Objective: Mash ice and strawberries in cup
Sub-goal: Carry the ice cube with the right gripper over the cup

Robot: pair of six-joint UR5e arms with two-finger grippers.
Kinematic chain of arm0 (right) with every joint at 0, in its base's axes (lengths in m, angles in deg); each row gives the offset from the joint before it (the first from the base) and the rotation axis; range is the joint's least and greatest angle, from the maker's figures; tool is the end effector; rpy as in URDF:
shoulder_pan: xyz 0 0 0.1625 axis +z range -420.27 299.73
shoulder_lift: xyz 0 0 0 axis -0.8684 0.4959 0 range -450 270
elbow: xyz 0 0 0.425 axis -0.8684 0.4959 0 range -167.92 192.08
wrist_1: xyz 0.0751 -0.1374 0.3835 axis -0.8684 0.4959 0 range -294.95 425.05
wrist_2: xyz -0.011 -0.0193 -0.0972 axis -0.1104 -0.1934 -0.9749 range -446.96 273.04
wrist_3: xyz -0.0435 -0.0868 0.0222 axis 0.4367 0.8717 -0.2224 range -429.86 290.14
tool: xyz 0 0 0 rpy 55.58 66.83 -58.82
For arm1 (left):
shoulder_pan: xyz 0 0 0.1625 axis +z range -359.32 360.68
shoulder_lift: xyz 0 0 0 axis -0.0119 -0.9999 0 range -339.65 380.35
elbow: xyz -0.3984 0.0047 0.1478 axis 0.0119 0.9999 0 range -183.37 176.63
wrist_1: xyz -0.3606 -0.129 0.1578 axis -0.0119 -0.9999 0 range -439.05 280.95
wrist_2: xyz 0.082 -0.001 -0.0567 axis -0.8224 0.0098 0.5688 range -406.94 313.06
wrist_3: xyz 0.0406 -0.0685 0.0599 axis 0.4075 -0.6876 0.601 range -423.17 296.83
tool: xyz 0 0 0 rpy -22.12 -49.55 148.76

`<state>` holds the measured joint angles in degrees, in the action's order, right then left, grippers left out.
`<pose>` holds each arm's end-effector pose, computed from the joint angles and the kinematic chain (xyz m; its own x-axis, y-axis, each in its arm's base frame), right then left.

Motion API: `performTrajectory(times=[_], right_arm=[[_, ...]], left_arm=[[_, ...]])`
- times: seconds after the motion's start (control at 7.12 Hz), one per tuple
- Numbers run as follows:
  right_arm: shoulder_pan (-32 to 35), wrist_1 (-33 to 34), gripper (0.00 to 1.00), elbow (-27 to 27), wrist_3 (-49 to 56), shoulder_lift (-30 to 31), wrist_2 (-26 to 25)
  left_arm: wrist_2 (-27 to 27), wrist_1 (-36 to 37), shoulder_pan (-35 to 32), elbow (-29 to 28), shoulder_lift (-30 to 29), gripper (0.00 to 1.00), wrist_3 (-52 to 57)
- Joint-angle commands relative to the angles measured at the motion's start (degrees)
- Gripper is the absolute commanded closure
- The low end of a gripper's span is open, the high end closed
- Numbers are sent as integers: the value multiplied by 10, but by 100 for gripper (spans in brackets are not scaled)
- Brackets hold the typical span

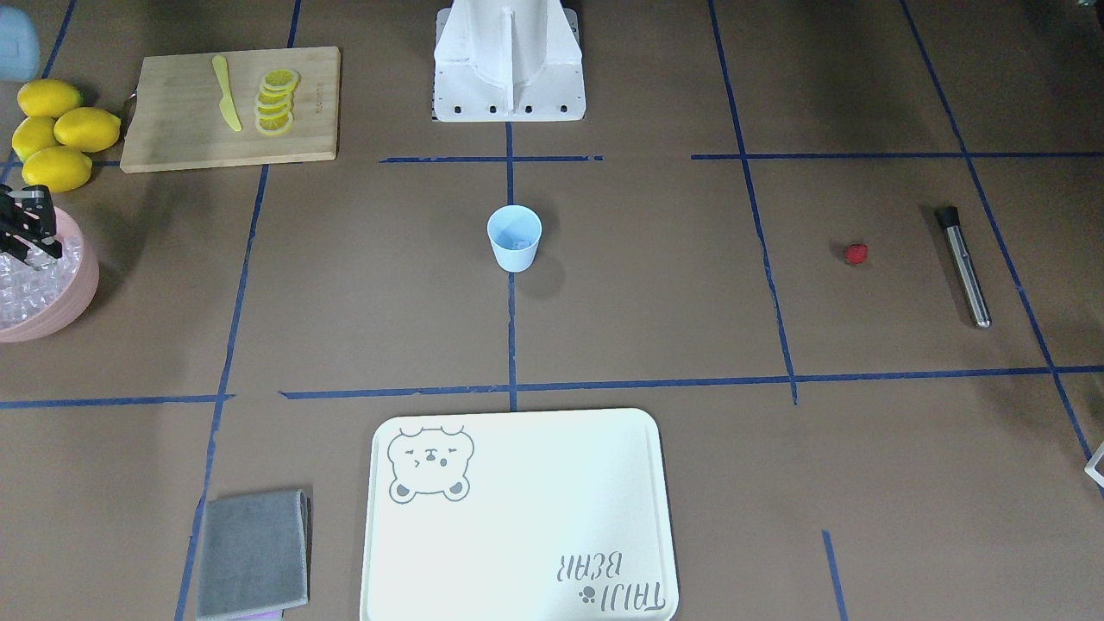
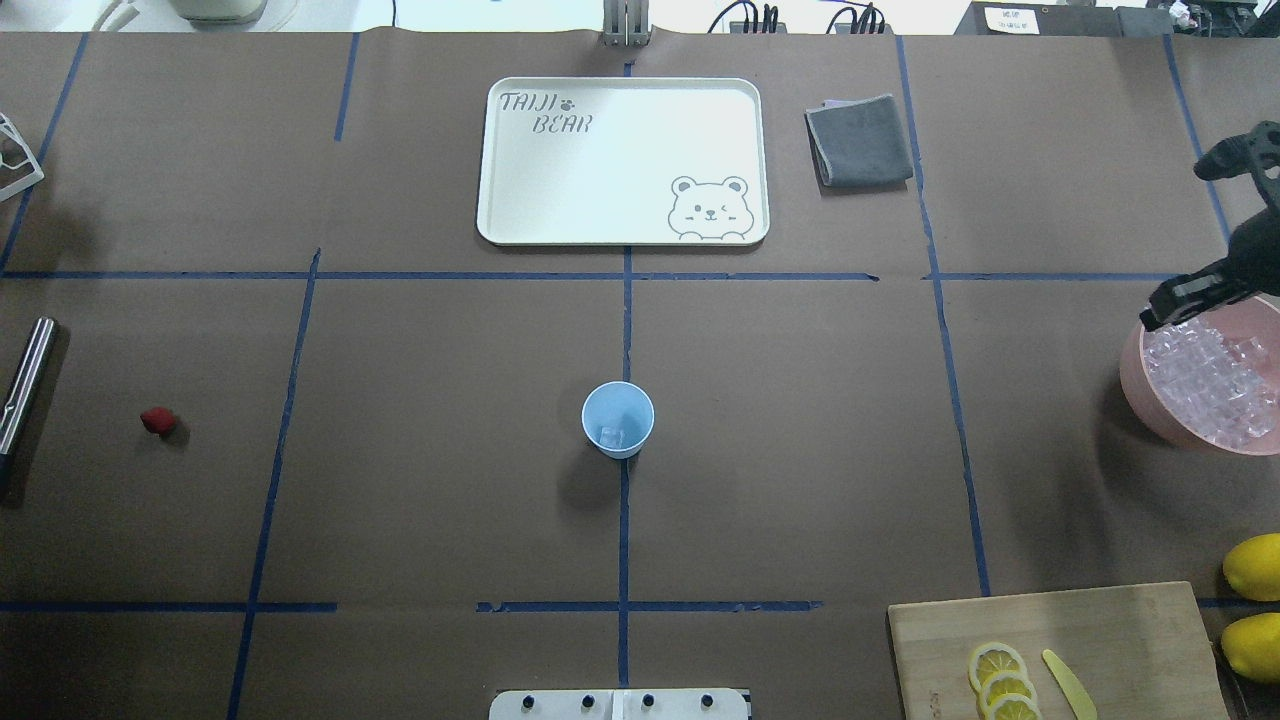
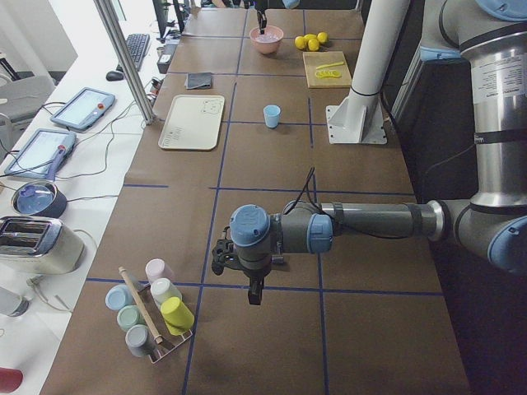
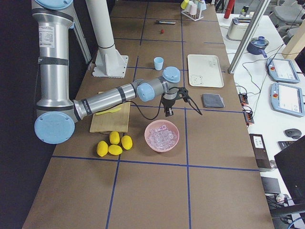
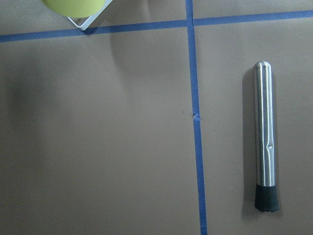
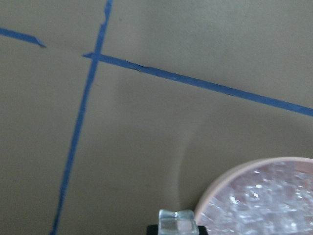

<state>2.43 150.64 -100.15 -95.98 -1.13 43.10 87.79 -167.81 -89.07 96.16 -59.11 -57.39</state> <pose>-0.1642 -0.4691 0.4529 0.6658 -0.2083 0.7164 0.1255 0.9778 0.1677 -0.0614 -0.4115 0.6618 0.7064 0.0761 -0.7037 -0.0758 0.9966 0.0317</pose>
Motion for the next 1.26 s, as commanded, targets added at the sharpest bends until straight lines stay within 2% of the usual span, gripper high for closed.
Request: performTrajectory(times=[0.0,0.42,0.56,0.7,1.12], right_arm=[[-101,5,96,-16,-218,-109,-29],[-266,14,96,-10,-413,-223,-151],[-314,50,96,-4,-460,-278,-201],[-345,85,96,19,-503,-334,-235],[-396,87,96,80,-551,-395,-290]], left_arm=[[0,4,-1,4,1,0,0],[0,6,-1,4,2,0,0],[0,6,-1,4,2,0,0],[1,6,0,4,2,0,1],[1,6,0,4,2,0,2]])
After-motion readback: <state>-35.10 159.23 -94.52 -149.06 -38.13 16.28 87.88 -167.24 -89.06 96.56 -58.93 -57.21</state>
